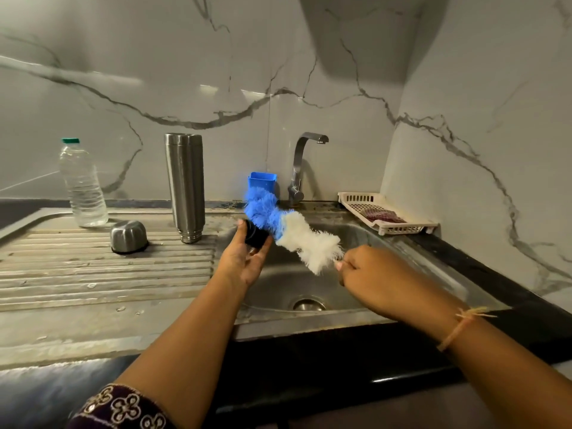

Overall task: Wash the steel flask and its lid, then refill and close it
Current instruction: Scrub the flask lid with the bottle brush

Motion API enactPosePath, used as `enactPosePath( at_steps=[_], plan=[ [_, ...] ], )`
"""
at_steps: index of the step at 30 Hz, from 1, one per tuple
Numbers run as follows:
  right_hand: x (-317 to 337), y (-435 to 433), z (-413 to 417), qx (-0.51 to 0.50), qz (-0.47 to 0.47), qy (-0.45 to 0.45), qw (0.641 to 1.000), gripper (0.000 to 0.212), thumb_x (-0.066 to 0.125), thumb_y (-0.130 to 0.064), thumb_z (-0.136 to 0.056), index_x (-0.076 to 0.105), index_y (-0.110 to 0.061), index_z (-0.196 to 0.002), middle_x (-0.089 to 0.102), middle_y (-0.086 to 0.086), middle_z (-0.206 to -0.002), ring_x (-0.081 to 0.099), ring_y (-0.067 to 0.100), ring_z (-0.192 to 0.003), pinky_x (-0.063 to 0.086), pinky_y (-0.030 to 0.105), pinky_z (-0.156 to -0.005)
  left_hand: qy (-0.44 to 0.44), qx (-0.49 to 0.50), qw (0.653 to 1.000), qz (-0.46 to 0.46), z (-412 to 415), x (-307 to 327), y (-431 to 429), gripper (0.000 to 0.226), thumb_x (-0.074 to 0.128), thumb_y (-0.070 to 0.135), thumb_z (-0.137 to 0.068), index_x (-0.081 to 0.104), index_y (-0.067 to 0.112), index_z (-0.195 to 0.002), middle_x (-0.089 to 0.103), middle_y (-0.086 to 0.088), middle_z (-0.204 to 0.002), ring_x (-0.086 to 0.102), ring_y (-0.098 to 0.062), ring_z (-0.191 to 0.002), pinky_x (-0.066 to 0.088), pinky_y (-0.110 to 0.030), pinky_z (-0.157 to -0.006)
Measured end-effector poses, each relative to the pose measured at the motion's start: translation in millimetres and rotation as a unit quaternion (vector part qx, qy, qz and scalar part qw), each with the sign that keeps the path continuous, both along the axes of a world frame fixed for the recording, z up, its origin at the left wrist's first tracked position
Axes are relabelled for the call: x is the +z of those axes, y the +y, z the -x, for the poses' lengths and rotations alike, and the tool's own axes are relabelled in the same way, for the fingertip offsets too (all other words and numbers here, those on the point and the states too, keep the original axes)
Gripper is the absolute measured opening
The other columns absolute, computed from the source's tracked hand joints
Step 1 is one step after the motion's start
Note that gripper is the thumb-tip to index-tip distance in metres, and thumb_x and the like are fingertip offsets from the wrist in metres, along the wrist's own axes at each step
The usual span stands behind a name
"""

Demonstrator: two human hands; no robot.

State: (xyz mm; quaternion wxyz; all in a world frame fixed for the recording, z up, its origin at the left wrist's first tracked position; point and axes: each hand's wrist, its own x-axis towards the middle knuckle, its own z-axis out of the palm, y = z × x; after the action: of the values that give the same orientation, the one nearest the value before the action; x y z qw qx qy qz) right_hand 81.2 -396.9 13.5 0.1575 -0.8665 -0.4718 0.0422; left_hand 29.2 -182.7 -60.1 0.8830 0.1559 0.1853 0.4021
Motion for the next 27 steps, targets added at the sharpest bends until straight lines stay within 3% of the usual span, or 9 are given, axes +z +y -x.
enactPosePath(
  at_steps=[4, 7, 10, 14, 17, 20, 23, 27],
  plan=[
    [-6, 20, 2, -0.011, -0.029, 0.024, 0.999, 0.029, 0.04, -0.019, -0.095, 0.04, -0.019, -0.066, 0.044, 0.0, -0.067, 0.048, 0.02, -0.069, 0.026, 0.026, -0.05, 0.027, -0.104, 0.993, -0.039, -2, 3, -11, 0.041, 0.066, 0.037, -0.085, 0.06, 0.005, -0.111, 0.066, -0.015, -0.108, 0.063, -0.027, -0.105, 0.049, -0.04, -0.098],
    [-18, 17, 8, 0.004, -0.009, 0.04, 0.999, 0.029, 0.04, -0.021, -0.095, 0.04, -0.018, -0.066, 0.046, 0.0, -0.069, 0.05, 0.021, -0.072, 0.03, 0.026, -0.052, 0.065, -0.051, 0.997, -0.009, 1, -3, 2, 0.045, 0.069, 0.042, -0.082, 0.061, 0.008, -0.112, 0.068, -0.009, -0.099, 0.067, -0.022, -0.09, 0.054, -0.036, -0.089],
    [-27, 4, 14, 0.02, 0.012, 0.053, 0.998, 0.027, 0.04, -0.023, -0.096, 0.044, -0.018, -0.07, 0.049, -0.002, -0.073, 0.052, 0.019, -0.075, 0.033, 0.024, -0.055, 0.034, 0.018, 0.999, 0.024, 3, -4, 9, 0.047, 0.067, 0.036, -0.085, 0.058, 0.006, -0.121, 0.065, -0.011, -0.099, 0.065, -0.025, -0.088, 0.051, -0.043, -0.094],
    [-22, 8, 3, -0.008, -0.017, 0.065, 0.998, 0.026, 0.04, -0.021, -0.096, 0.046, -0.018, -0.071, 0.049, 0.002, -0.074, 0.05, 0.022, -0.077, 0.03, 0.023, -0.053, 0.024, -0.036, 0.999, -0.021, 0, 0, -3, 0.047, 0.066, 0.031, -0.087, 0.055, 0.003, -0.123, 0.063, -0.015, -0.107, 0.064, -0.027, -0.095, 0.053, -0.039, -0.089],
    [-15, 19, -4, -0.015, -0.043, 0.095, 0.994, 0.023, 0.04, -0.019, -0.097, 0.058, -0.009, -0.086, 0.059, 0.008, -0.09, 0.051, 0.023, -0.08, 0.03, 0.023, -0.053, 0.072, -0.092, 0.991, -0.066, -3, -1, -8, 0.044, 0.067, 0.037, -0.084, 0.058, 0.009, -0.116, 0.064, -0.011, -0.112, 0.062, -0.025, -0.105, 0.05, -0.038, -0.095],
    [-19, 17, -1, 0.016, -0.013, 0.096, 0.995, 0.029, 0.038, -0.015, -0.097, 0.064, 0.0, -0.097, 0.062, 0.011, -0.1, 0.053, 0.021, -0.084, 0.035, 0.019, -0.057, 0.033, -0.011, 0.999, -0.007, 0, -3, 3, 0.046, 0.067, 0.033, -0.085, 0.056, 0.006, -0.121, 0.063, -0.015, -0.115, 0.063, -0.028, -0.101, 0.053, -0.039, -0.091],
    [-26, 6, 5, 0.037, 0.002, 0.091, 0.995, 0.03, 0.041, -0.014, -0.096, 0.066, 0.003, -0.092, 0.057, 0.006, -0.074, 0.049, 0.014, -0.063, 0.035, 0.018, -0.051, 0.006, 0.059, 0.997, 0.042, 4, -1, 9, 0.049, 0.065, 0.03, -0.087, 0.05, 0.003, -0.125, 0.059, -0.019, -0.122, 0.061, -0.031, -0.109, 0.051, -0.04, -0.093],
    [-13, 6, 0, 0.009, -0.018, 0.104, 0.994, 0.024, 0.037, -0.015, -0.099, 0.057, -0.006, -0.09, 0.038, 0.0, -0.061, 0.034, 0.008, -0.051, 0.028, 0.013, -0.037, 0.031, -0.022, 0.999, -0.029, -1, 3, -5, 0.048, 0.066, 0.033, -0.084, 0.052, 0.004, -0.119, 0.061, -0.018, -0.109, 0.063, -0.027, -0.091, 0.057, -0.038, -0.077]
  ],
)
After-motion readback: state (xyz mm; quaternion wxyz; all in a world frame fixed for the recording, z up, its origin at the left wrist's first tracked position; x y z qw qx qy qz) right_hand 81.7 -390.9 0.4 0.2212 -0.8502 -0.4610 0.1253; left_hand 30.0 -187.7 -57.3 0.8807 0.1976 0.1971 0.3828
